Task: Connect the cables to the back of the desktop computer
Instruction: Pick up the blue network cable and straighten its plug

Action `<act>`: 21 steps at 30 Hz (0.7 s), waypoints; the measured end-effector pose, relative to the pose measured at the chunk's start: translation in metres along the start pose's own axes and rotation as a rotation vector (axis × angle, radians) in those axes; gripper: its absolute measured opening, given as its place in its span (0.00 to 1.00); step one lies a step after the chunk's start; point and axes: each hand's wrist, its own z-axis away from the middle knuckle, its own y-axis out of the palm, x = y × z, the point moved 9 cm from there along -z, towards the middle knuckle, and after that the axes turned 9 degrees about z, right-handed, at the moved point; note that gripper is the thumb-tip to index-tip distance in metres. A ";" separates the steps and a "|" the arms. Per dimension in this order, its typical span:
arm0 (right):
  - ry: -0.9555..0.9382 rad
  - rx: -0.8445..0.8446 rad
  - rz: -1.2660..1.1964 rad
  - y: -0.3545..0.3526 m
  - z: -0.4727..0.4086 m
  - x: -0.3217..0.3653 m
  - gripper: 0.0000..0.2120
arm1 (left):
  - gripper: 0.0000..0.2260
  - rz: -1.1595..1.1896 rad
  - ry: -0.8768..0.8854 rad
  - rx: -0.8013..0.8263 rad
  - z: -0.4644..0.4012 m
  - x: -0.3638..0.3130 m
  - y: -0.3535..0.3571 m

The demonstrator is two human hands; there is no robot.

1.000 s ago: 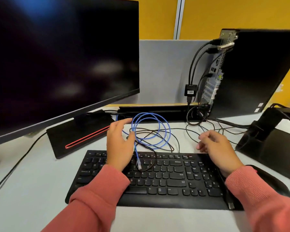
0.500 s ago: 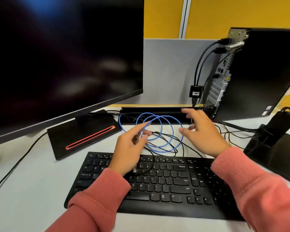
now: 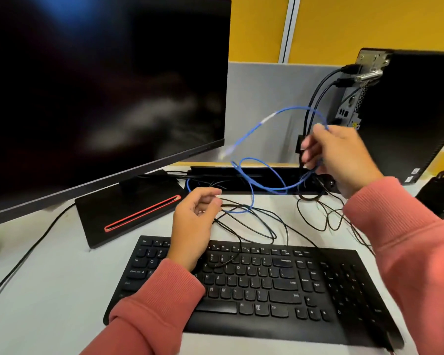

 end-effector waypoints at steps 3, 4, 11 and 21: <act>0.080 -0.067 -0.217 -0.020 0.006 -0.009 0.20 | 0.09 -0.048 -0.002 -0.035 0.000 0.001 -0.004; 0.102 -0.080 -0.289 -0.024 0.009 -0.012 0.20 | 0.10 -0.081 -0.003 -0.034 0.000 0.000 -0.004; 0.167 -0.078 -0.510 -0.039 0.016 -0.029 0.19 | 0.16 -0.291 -0.093 -0.032 -0.003 0.013 -0.006; 0.231 -0.043 -0.265 -0.016 0.030 -0.064 0.10 | 0.17 0.245 -0.312 0.021 -0.005 0.021 -0.009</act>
